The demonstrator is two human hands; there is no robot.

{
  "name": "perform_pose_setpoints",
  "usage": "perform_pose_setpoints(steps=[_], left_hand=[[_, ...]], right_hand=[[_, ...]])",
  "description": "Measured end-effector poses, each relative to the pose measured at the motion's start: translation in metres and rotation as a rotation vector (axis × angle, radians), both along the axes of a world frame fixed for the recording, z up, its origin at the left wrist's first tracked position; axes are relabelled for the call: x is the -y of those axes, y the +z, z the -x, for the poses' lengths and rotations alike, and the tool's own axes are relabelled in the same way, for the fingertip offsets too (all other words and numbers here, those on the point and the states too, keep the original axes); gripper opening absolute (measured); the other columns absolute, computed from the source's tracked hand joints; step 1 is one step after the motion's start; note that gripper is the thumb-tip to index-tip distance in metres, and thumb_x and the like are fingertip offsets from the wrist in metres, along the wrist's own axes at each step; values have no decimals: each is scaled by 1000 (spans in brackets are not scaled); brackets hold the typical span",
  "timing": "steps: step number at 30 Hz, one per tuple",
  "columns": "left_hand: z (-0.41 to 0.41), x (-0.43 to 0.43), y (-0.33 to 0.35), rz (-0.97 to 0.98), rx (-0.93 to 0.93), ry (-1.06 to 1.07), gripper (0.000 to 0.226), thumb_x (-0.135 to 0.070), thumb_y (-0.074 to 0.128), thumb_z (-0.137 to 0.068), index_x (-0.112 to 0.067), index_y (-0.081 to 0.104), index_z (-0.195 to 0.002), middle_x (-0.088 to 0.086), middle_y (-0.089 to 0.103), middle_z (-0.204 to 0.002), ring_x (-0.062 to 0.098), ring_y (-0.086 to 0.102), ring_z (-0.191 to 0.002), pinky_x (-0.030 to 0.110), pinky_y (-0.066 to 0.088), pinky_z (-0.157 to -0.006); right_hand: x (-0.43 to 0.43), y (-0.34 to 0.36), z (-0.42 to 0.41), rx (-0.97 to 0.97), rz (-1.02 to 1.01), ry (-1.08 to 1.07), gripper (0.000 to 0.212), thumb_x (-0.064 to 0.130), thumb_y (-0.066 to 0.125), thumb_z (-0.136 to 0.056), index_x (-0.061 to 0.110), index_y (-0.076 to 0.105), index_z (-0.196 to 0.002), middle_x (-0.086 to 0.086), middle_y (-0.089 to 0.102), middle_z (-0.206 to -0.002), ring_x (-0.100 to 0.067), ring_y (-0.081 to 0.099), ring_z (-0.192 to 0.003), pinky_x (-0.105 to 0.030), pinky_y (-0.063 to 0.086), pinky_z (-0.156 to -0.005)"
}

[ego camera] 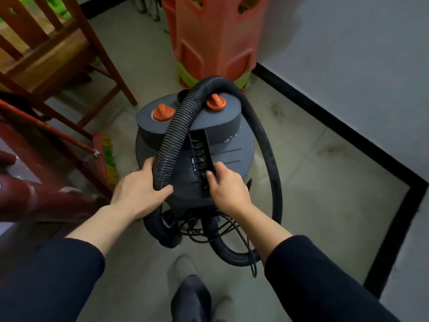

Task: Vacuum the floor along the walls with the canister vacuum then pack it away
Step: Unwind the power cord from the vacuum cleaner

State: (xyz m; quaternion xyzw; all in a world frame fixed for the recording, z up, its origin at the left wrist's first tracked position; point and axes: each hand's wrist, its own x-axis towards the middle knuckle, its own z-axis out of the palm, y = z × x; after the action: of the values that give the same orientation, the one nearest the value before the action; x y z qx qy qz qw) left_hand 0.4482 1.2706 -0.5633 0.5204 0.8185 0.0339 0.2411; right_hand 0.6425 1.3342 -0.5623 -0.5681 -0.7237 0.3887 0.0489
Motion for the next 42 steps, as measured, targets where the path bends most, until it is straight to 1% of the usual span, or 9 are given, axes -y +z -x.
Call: perform_pose_setpoints(steps=[7,11,18,30,33,35,37,40,42], left_hand=[[-5,14,5,38,1,-155,79,-47,64,-83,-25,24,-146,9,63,-98,28,54,-76,33,45,-63],[1,16,7,46,25,-265,81,-46,66,-82,-24,24,-147,13,64,-106,29,56,-82,32,45,-67],[13,35,6,26,25,-425,82,-46,66,-81,-24,25,-148,4,56,-95,24,51,-77,29,41,-66],[21,109,3,-14,2,-454,76,-47,66,-79,-26,29,-141,4,58,-88,29,54,-77,33,42,-65],[17,118,0,-22,37,-426,75,-46,65,-80,-26,27,-141,2,58,-91,27,53,-78,35,45,-68],[14,126,-3,-29,107,-378,76,-42,65,-82,-27,24,-144,2,58,-99,24,51,-82,35,45,-72],[11,140,-9,-75,168,-302,77,-37,65,-84,-28,21,-147,4,59,-112,26,54,-91,37,44,-76],[2,175,-20,-190,243,-114,85,-27,68,-84,-23,18,-152,9,46,-142,30,46,-127,45,41,-98],[-8,207,-29,-328,243,-31,86,-13,72,-80,-10,23,-151,16,34,-149,29,29,-137,44,29,-110]], right_hand=[[58,6,-9,24,29,-143,18,33,37,-104,17,41,-96,-2,57,-87,-26,54,-80,-37,41,-67],[87,5,-3,48,13,-261,17,32,37,-104,17,41,-98,0,55,-86,-25,50,-80,-36,39,-67],[135,6,10,60,16,-416,17,30,38,-103,15,42,-96,0,55,-83,-24,50,-81,-36,36,-67],[200,6,12,127,35,-378,17,30,41,-103,17,39,-92,3,53,-83,-21,49,-81,-34,35,-65],[207,2,1,34,76,-366,17,33,48,-100,17,51,-99,5,62,-93,-18,56,-90,-36,44,-71],[217,1,-9,-199,133,-457,24,29,57,-96,19,61,-118,5,68,-110,-12,61,-105,-34,50,-91],[238,0,-21,-387,113,-656,23,19,63,-92,18,64,-116,5,69,-108,-7,63,-102,-25,50,-92],[277,-11,-37,-267,-2,-803,10,13,65,-87,19,63,-95,8,65,-89,-4,59,-84,-21,46,-74],[298,-27,-40,-146,77,-695,23,14,66,-83,18,61,-105,6,61,-102,-6,55,-94,-24,44,-82]])
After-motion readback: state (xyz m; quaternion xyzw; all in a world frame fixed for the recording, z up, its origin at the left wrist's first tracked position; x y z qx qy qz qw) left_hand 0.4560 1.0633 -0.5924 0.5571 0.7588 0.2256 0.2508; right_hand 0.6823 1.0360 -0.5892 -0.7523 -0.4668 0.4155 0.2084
